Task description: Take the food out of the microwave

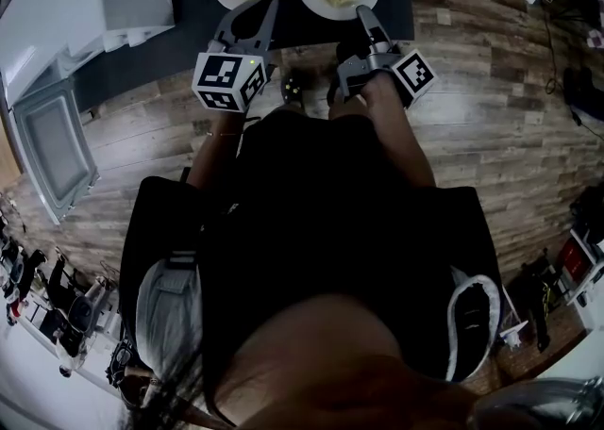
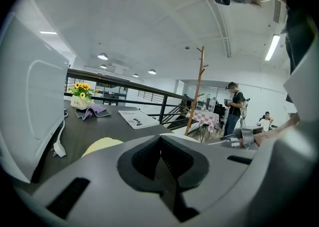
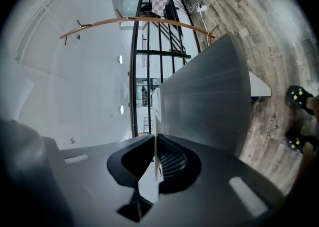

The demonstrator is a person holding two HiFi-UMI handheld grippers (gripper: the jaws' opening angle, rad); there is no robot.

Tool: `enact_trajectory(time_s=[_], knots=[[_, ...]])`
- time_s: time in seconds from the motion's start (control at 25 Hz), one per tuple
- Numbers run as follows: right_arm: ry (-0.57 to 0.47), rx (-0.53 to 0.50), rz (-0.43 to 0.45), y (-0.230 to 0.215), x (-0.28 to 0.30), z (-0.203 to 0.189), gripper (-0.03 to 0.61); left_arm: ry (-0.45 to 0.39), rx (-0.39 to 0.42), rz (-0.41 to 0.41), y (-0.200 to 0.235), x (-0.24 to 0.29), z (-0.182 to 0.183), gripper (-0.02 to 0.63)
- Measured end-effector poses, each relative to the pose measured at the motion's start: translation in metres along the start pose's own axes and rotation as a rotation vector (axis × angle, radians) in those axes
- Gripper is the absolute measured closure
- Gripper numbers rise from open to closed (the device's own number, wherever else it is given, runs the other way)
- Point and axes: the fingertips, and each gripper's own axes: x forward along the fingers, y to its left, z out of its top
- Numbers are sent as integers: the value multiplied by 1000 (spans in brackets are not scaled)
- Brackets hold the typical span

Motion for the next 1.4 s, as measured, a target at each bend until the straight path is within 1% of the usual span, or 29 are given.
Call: enact_trajectory(time_s=[0.4,0.6,0.72,0.84,1.2,1.4], knots=[[-5,-16,-42,-10,8,3,565,-3,-7,6,11,6,2,606],[-12,-29,-43,-17,12,7,563,-8,-6,21,21,8,5,606],[-18,-18,-65,-21,13,8,561,-12,-9,21,21,8,7,607],[-13,-32,-74,-22,15,7,561,-6,-16,20,23,8,5,606],[-3,-34,-111,-26,17,4,558,-10,-18,34,25,6,6,606],[-7,-39,-127,-29,19,5,561,2,-6,37,25,4,2,606]])
